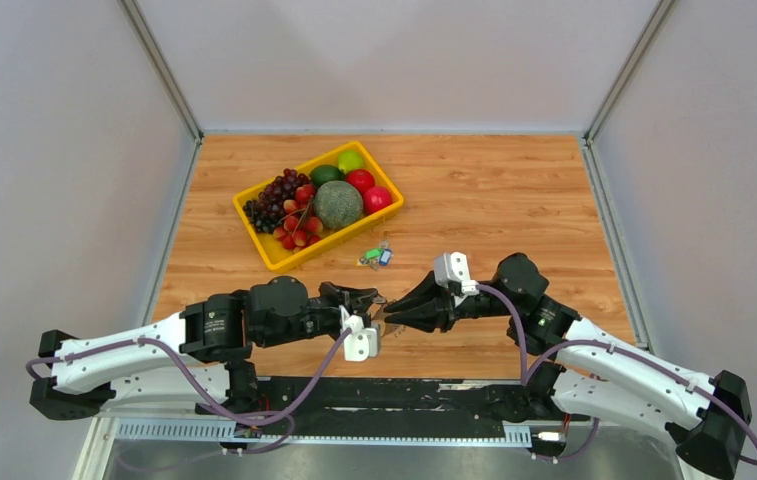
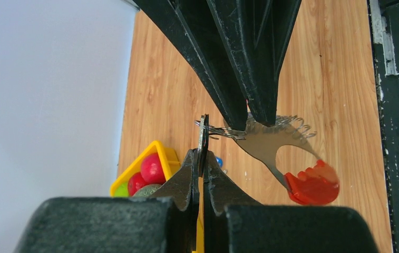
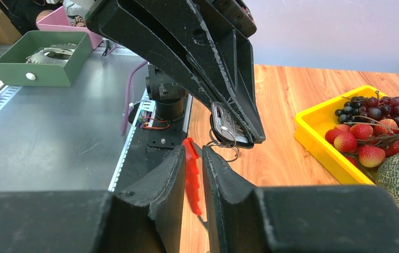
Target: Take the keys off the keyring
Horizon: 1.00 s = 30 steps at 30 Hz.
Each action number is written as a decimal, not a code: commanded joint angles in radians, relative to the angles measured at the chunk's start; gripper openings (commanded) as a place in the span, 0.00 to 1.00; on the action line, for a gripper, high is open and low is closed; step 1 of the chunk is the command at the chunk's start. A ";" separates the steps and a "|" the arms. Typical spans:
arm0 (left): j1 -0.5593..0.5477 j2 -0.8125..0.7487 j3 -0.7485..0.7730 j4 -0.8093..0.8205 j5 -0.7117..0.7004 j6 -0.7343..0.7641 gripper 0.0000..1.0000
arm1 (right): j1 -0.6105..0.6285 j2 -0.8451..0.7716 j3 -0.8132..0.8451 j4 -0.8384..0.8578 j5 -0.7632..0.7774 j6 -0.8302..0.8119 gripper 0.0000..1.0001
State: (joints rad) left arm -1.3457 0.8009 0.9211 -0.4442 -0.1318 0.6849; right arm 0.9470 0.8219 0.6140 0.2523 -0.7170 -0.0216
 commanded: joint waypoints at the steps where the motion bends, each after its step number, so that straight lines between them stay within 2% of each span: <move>1: 0.000 -0.005 0.049 0.059 0.025 -0.022 0.00 | 0.007 -0.003 0.015 0.036 0.033 -0.025 0.24; 6: 0.000 -0.012 0.049 0.056 0.027 -0.024 0.00 | 0.007 -0.019 0.010 0.036 0.061 -0.028 0.27; 9: 0.000 -0.016 0.050 0.056 0.025 -0.024 0.00 | 0.007 -0.025 0.007 0.036 0.085 -0.026 0.34; 12: 0.000 -0.019 0.050 0.056 0.024 -0.026 0.00 | 0.007 -0.022 0.007 0.036 0.088 -0.027 0.35; 17: 0.000 -0.018 0.054 0.064 0.020 -0.032 0.00 | 0.009 0.001 0.013 0.046 0.059 -0.017 0.26; 24: 0.000 0.005 0.076 0.073 0.001 -0.069 0.00 | 0.034 0.039 0.025 0.068 0.092 -0.010 0.21; 28: 0.000 0.000 0.076 0.067 -0.010 -0.071 0.00 | 0.038 0.048 0.037 0.062 0.105 -0.002 0.00; 30: 0.000 -0.009 0.070 0.065 -0.022 -0.068 0.00 | 0.038 0.044 0.039 0.057 0.108 0.007 0.00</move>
State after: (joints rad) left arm -1.3453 0.8078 0.9413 -0.4515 -0.1539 0.6407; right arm 0.9752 0.8608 0.6163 0.2893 -0.6319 -0.0273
